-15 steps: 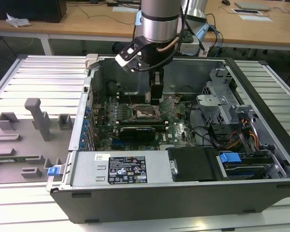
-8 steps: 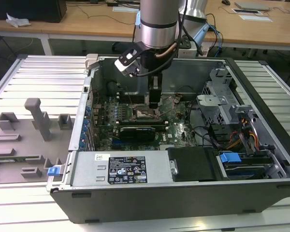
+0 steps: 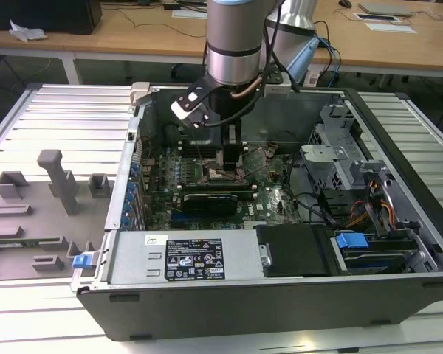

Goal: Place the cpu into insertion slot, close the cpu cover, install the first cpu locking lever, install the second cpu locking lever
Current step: 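Place the cpu into insertion slot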

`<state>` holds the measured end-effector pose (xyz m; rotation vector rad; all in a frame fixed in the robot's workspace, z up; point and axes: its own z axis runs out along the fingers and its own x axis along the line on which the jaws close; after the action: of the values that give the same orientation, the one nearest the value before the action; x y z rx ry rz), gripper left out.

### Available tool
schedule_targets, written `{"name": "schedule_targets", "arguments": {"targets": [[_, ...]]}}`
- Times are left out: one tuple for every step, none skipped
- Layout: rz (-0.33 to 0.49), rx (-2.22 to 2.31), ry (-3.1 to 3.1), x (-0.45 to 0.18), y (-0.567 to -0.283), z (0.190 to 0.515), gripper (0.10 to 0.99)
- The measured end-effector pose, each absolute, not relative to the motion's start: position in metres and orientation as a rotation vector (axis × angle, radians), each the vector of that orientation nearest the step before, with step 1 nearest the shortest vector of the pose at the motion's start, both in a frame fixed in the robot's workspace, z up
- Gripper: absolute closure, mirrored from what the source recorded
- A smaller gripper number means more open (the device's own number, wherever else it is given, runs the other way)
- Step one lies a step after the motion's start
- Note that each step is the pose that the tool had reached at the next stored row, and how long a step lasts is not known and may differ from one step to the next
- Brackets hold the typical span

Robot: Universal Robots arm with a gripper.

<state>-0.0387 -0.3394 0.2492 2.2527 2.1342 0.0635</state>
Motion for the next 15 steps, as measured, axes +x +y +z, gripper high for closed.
{"name": "schedule_targets", "arguments": {"targets": [[0.067,2.240,2.145,-0.039,-0.339,0.247,0.545],[0.069,2.235,2.148,-0.040,-0.338,0.246,0.545],[0.074,2.227,2.153,-0.040,-0.338,0.245,0.545],[0.080,2.214,2.160,-0.040,-0.338,0.244,0.545],[0.082,2.210,2.162,-0.041,-0.337,0.243,0.545],[0.085,2.207,2.164,-0.041,-0.336,0.242,0.545],[0.085,2.204,2.166,-0.041,-0.336,0.240,0.545],[0.086,2.203,2.167,-0.042,-0.335,0.239,0.545],[0.086,2.201,2.169,-0.043,-0.334,0.238,0.545],[0.086,2.200,2.170,-0.043,-0.333,0.236,0.545],[0.087,2.199,2.171,-0.044,-0.331,0.234,0.545],[0.087,2.198,2.171,-0.044,-0.329,0.233,0.545],[0.087,2.198,2.171,-0.045,-0.327,0.231,0.545],[0.087,2.198,2.171,-0.046,-0.326,0.229,0.545],[0.086,2.198,2.171,-0.046,-0.326,0.228,0.545]]}}
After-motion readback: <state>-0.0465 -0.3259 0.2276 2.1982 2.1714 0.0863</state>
